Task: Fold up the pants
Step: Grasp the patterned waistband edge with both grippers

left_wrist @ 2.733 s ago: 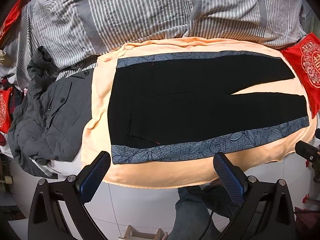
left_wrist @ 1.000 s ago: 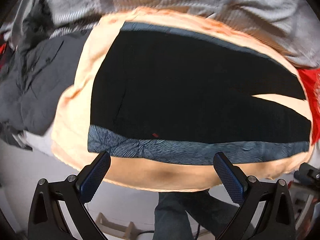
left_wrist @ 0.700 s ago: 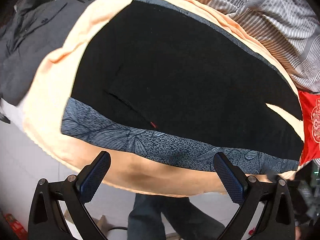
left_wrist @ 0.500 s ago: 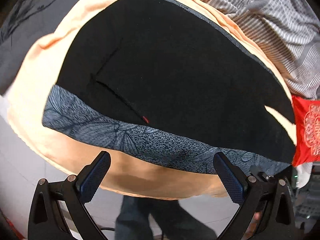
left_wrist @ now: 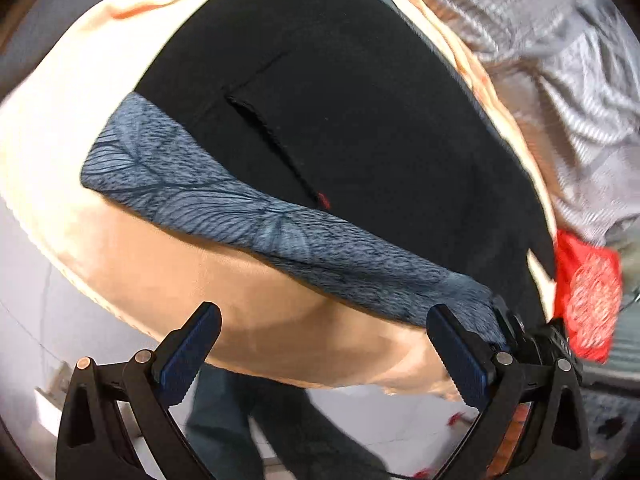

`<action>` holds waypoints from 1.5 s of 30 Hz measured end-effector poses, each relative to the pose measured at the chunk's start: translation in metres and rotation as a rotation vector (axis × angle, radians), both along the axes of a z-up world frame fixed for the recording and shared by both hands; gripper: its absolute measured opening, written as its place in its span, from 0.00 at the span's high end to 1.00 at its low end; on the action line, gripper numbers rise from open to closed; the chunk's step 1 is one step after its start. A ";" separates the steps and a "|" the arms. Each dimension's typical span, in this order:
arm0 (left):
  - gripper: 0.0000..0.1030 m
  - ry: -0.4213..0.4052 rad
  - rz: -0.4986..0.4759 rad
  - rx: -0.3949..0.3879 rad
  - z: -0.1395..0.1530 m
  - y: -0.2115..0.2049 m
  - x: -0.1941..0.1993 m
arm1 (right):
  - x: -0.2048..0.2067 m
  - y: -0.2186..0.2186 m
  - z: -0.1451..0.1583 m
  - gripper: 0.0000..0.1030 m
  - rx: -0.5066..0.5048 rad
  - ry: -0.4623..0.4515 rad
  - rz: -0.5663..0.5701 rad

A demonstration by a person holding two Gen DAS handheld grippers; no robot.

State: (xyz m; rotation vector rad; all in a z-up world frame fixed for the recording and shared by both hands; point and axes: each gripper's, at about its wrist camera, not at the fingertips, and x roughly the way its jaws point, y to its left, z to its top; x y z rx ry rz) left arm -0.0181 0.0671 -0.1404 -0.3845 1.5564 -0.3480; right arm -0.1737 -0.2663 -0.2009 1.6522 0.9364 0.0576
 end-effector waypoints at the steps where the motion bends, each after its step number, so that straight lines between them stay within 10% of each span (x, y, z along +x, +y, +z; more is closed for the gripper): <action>1: 0.00 0.005 0.027 -0.022 0.000 0.003 0.003 | 0.003 0.000 0.006 0.92 -0.003 -0.007 0.015; 10: 0.00 0.023 0.180 -0.101 -0.019 0.012 0.034 | 0.013 -0.004 0.029 0.92 0.007 -0.019 0.064; 13: 0.49 -0.002 0.170 -0.047 -0.018 0.014 0.046 | 0.006 -0.005 0.028 0.92 -0.020 0.017 0.093; 17: 0.79 -0.009 0.096 0.011 -0.008 0.014 0.055 | 0.010 -0.007 0.039 0.91 -0.101 0.060 0.143; 29: 0.79 -0.208 -0.013 0.037 0.085 -0.043 0.136 | 0.127 -0.058 0.106 0.91 -0.300 -0.022 0.372; 36: 0.76 -0.278 -0.013 0.119 0.059 -0.095 0.227 | 0.223 -0.102 0.055 0.91 -0.275 0.027 0.411; 41: 0.36 -0.302 0.024 0.267 0.024 -0.114 0.262 | 0.274 -0.123 -0.002 0.88 -0.274 0.125 0.424; 45: 0.36 -0.250 0.084 0.283 0.015 -0.102 0.269 | 0.287 -0.123 -0.022 0.88 -0.270 0.168 0.466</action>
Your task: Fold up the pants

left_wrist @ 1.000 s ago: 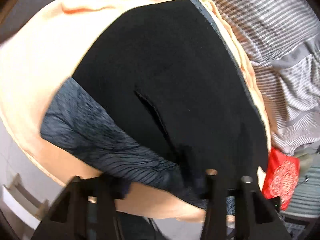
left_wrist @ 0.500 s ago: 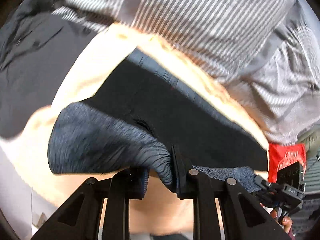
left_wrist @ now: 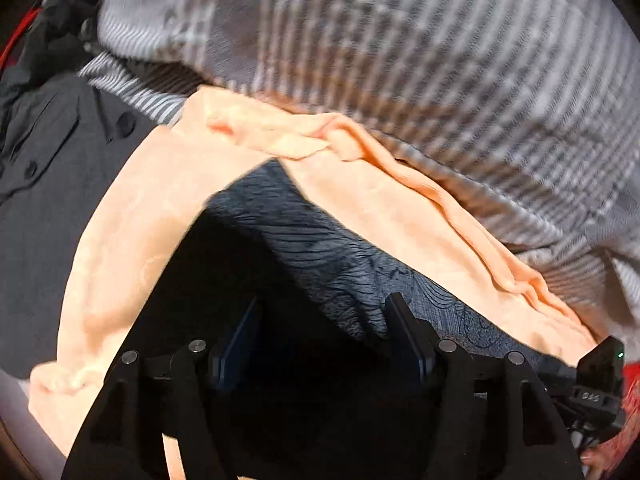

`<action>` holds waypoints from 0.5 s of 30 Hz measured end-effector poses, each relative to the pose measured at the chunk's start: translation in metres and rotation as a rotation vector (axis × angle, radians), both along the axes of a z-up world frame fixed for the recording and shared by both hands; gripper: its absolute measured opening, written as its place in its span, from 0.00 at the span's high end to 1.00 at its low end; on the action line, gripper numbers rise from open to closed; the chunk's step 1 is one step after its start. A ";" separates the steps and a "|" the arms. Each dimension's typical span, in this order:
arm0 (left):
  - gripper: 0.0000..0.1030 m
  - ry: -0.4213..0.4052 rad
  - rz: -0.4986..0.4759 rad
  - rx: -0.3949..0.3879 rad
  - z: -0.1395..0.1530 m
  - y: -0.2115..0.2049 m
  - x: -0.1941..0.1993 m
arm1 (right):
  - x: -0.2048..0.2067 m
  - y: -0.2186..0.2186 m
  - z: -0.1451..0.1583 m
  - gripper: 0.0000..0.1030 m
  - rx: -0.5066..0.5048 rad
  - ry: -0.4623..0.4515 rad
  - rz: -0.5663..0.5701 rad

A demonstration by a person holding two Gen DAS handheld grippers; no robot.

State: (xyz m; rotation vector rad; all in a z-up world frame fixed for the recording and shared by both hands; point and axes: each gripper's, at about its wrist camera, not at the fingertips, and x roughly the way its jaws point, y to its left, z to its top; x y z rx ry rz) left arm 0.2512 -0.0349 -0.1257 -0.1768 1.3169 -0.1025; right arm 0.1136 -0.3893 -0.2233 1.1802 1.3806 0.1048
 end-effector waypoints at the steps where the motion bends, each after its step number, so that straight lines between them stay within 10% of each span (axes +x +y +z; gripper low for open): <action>1: 0.36 -0.010 0.009 0.010 0.006 0.003 -0.002 | 0.002 0.001 0.003 0.85 0.004 -0.002 0.007; 7: 0.36 -0.102 -0.043 0.192 0.050 0.000 -0.022 | -0.004 0.006 0.067 0.22 -0.093 -0.143 0.045; 11: 0.36 -0.038 -0.203 0.240 0.025 -0.041 -0.049 | -0.023 0.023 0.088 0.22 -0.099 -0.188 0.107; 15: 0.36 0.041 -0.284 0.316 -0.024 -0.082 -0.068 | -0.046 0.042 0.056 0.22 -0.227 -0.047 0.246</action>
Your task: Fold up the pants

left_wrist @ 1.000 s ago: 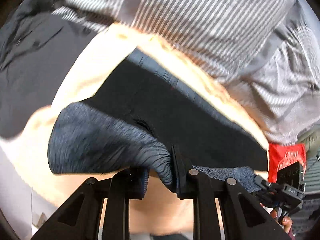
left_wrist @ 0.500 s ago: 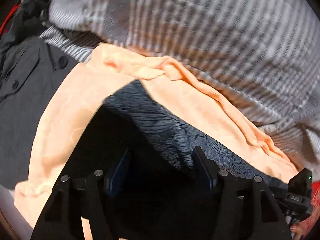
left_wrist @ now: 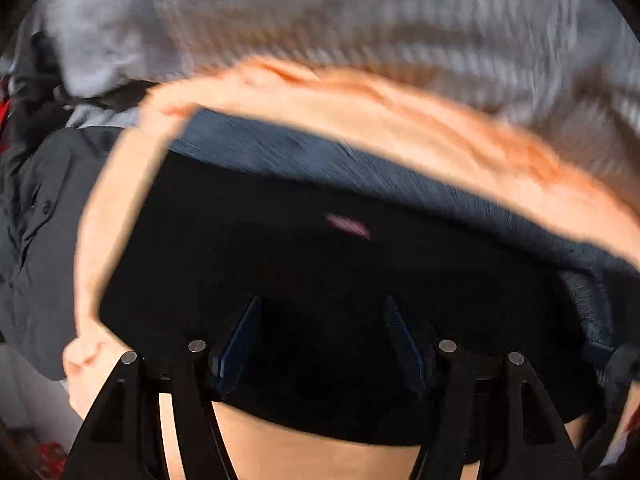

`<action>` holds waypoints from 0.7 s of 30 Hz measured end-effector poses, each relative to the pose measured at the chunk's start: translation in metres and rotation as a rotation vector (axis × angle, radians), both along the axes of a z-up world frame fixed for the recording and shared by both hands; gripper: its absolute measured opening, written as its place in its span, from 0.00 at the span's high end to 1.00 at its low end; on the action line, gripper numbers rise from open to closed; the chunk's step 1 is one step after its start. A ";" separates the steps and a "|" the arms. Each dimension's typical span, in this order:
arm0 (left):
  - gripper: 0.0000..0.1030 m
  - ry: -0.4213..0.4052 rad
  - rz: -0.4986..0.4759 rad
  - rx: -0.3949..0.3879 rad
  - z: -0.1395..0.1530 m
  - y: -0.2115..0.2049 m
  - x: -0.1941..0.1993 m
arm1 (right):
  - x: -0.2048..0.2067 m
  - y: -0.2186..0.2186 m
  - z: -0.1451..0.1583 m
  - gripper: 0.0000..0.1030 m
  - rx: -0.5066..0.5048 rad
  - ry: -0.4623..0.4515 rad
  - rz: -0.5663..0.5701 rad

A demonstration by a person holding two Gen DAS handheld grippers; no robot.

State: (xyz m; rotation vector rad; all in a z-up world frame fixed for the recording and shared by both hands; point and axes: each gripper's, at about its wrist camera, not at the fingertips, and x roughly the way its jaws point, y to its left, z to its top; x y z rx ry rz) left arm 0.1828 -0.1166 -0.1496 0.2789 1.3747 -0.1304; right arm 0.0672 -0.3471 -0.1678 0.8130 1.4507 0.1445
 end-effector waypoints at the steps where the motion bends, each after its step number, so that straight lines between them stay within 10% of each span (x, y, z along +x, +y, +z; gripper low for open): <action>1: 0.35 -0.026 -0.014 0.048 -0.004 -0.006 -0.003 | -0.005 -0.003 -0.006 0.31 -0.040 0.017 0.015; 3: 0.32 -0.061 -0.035 0.092 0.001 -0.014 -0.010 | -0.013 -0.012 0.003 0.45 -0.031 -0.017 -0.015; 9: 0.32 0.015 -0.156 0.041 0.028 -0.027 -0.046 | -0.079 -0.039 0.058 0.28 -0.143 -0.126 -0.133; 21: 0.32 0.219 -0.446 -0.260 0.038 -0.135 -0.176 | -0.319 -0.068 0.080 0.28 -0.329 0.060 -0.551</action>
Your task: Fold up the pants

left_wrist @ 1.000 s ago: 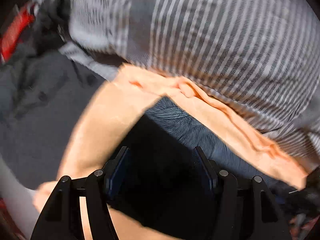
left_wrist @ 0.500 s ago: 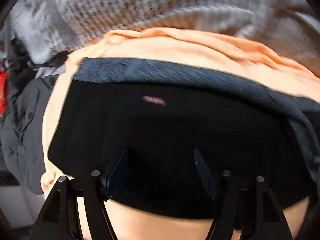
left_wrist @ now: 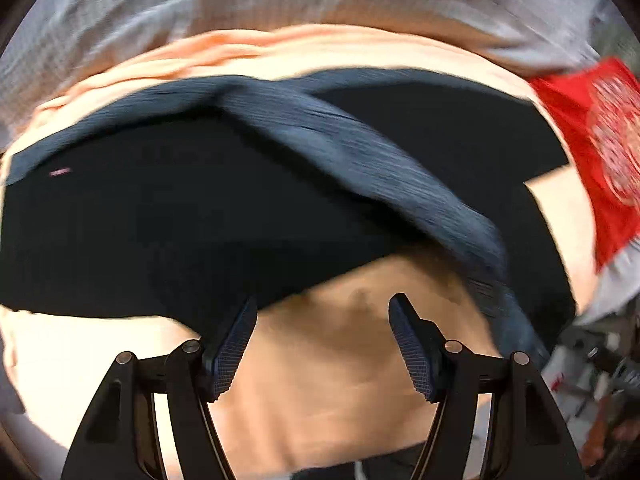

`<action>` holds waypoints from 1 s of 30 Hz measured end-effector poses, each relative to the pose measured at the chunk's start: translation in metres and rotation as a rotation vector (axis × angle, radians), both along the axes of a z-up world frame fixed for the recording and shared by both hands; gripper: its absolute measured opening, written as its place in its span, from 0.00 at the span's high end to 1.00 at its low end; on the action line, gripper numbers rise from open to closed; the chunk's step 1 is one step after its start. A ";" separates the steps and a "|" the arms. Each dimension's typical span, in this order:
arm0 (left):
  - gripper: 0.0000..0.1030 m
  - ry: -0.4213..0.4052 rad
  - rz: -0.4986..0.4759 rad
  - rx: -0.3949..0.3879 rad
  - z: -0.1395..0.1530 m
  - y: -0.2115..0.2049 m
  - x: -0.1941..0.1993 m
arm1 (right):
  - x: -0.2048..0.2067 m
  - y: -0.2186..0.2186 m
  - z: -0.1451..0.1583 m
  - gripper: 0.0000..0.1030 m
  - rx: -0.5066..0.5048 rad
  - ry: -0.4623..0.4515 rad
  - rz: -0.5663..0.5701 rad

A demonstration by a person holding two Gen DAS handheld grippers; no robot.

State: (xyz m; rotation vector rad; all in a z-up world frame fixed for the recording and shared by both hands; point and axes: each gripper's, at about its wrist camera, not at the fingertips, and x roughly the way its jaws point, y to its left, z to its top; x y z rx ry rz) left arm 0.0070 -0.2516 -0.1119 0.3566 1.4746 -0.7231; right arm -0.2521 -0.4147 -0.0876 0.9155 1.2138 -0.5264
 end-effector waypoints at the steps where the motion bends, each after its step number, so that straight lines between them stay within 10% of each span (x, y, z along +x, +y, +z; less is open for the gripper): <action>1: 0.32 0.019 -0.007 -0.029 0.002 -0.006 -0.010 | -0.016 0.001 -0.002 0.28 0.000 0.006 -0.020; 8: 0.32 0.103 -0.024 -0.112 0.004 -0.020 -0.042 | -0.095 0.008 -0.021 0.28 -0.001 0.009 -0.154; 18: 0.32 0.123 0.006 -0.094 -0.024 -0.047 -0.044 | -0.097 -0.005 -0.047 0.29 0.051 -0.082 -0.119; 24: 0.32 0.147 0.031 -0.057 -0.042 -0.068 -0.048 | -0.091 -0.016 -0.059 0.60 0.148 -0.112 -0.070; 26: 0.32 0.138 0.040 -0.060 -0.043 -0.072 -0.048 | -0.089 -0.021 -0.063 0.95 0.198 -0.102 -0.074; 28: 0.56 0.107 0.032 -0.061 -0.041 -0.078 -0.051 | -0.089 -0.029 -0.060 0.96 0.267 -0.141 -0.093; 29: 0.87 0.118 0.019 -0.056 -0.041 -0.082 -0.051 | -0.090 -0.031 -0.058 0.97 0.286 -0.160 -0.093; 30: 0.89 0.123 0.015 -0.049 -0.039 -0.087 -0.050 | -0.086 -0.037 -0.049 0.97 0.305 -0.197 -0.087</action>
